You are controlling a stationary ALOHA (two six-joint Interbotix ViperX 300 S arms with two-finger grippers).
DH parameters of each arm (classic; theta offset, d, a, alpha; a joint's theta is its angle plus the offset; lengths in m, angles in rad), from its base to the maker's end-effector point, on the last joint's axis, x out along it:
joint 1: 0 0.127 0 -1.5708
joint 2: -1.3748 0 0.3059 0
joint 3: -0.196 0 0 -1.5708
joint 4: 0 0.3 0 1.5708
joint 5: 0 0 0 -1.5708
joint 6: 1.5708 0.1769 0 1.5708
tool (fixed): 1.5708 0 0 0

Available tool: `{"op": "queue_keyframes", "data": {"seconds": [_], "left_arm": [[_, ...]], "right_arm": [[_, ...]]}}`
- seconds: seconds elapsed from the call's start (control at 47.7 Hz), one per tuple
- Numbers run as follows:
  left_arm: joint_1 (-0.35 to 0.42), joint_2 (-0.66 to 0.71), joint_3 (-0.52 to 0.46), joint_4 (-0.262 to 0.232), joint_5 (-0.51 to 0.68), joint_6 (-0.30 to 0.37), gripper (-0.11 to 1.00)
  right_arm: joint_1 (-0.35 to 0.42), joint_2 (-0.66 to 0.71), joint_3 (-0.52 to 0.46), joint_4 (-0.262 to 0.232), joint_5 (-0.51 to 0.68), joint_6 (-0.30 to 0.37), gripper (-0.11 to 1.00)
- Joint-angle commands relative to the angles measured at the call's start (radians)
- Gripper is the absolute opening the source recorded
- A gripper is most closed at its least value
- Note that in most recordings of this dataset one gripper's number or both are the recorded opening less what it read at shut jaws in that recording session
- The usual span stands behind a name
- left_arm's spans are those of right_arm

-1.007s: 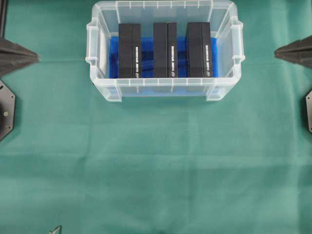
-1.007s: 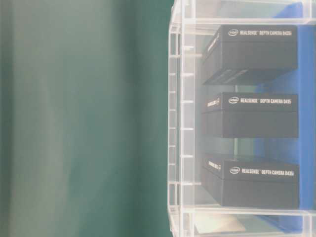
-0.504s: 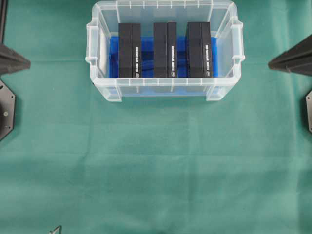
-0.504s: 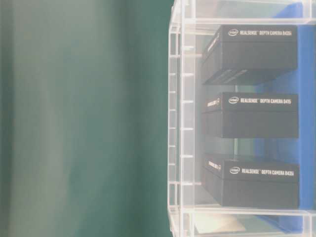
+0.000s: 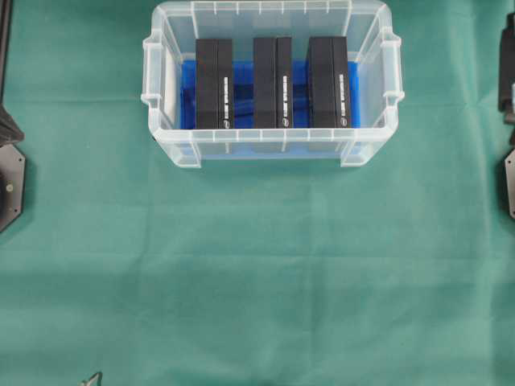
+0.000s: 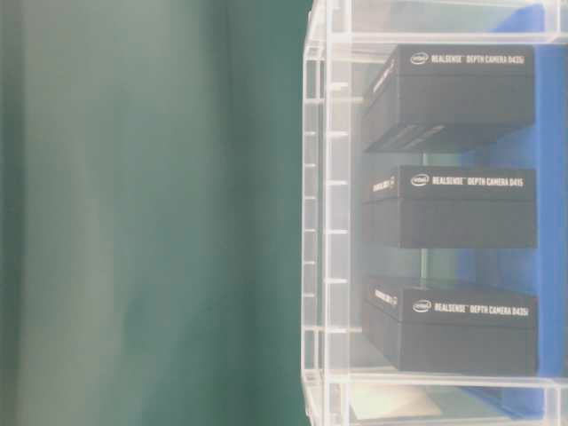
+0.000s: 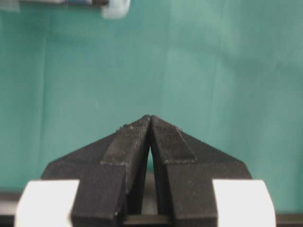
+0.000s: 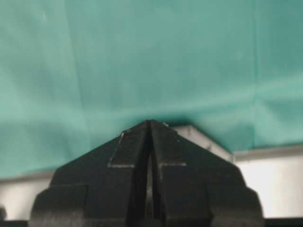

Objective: Take the box out of the case with both arms.
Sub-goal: 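Raise both grippers from the table sides and open them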

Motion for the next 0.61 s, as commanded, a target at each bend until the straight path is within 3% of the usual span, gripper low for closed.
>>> {"op": "queue_keyframes", "data": {"seconds": [0.0, 0.189, 0.336, 0.441, 0.587], "left_arm": [[-0.003, 0.011, -0.028, 0.0, 0.04, -0.04, 0.0], [-0.005, 0.003, -0.026, 0.003, 0.041, -0.167, 0.0], [-0.005, -0.003, -0.026, 0.008, 0.044, -0.31, 0.0], [-0.003, 0.006, -0.026, 0.015, 0.048, -0.483, 0.0], [0.011, 0.025, -0.031, 0.026, 0.06, -0.787, 0.0]], "right_arm": [[-0.002, 0.003, -0.025, -0.003, 0.011, 0.003, 0.0], [-0.002, 0.017, -0.028, -0.009, -0.002, 0.055, 0.0], [-0.002, 0.021, -0.028, -0.011, -0.003, 0.218, 0.0], [0.0, 0.025, -0.028, -0.02, -0.006, 0.393, 0.0], [-0.002, 0.035, -0.031, -0.055, -0.009, 0.736, 0.0]]}}
